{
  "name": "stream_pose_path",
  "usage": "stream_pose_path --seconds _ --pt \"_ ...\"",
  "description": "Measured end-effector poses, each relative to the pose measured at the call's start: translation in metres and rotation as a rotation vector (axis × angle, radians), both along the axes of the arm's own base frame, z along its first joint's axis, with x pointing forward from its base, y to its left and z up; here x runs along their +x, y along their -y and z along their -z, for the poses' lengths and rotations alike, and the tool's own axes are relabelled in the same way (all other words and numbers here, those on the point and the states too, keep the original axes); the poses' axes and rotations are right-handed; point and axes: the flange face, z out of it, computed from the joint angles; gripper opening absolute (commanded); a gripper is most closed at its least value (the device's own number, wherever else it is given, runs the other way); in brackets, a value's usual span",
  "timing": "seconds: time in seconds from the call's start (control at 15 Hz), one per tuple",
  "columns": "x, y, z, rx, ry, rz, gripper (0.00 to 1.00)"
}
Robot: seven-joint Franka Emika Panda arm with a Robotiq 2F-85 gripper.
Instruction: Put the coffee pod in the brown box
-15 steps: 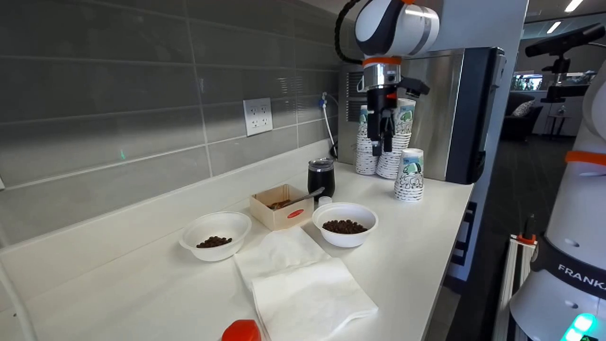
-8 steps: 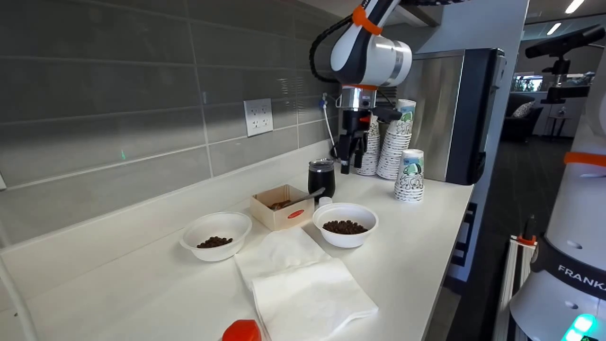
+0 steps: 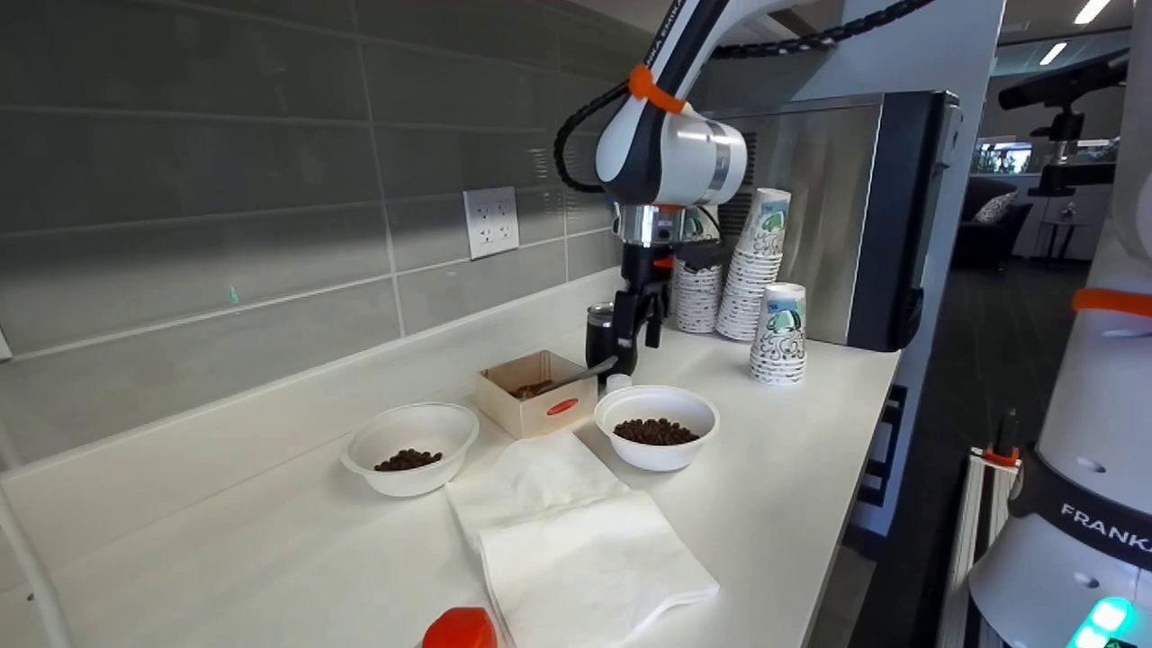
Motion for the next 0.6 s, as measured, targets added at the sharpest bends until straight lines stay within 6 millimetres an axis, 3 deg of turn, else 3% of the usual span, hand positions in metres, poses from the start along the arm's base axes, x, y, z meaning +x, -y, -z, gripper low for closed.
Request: stream_pose_path --seconds 0.33,0.6 --pt "0.0 -0.002 0.028 0.014 -0.005 0.005 1.0" --pt "0.0 0.002 0.036 0.035 0.024 0.018 1.0"
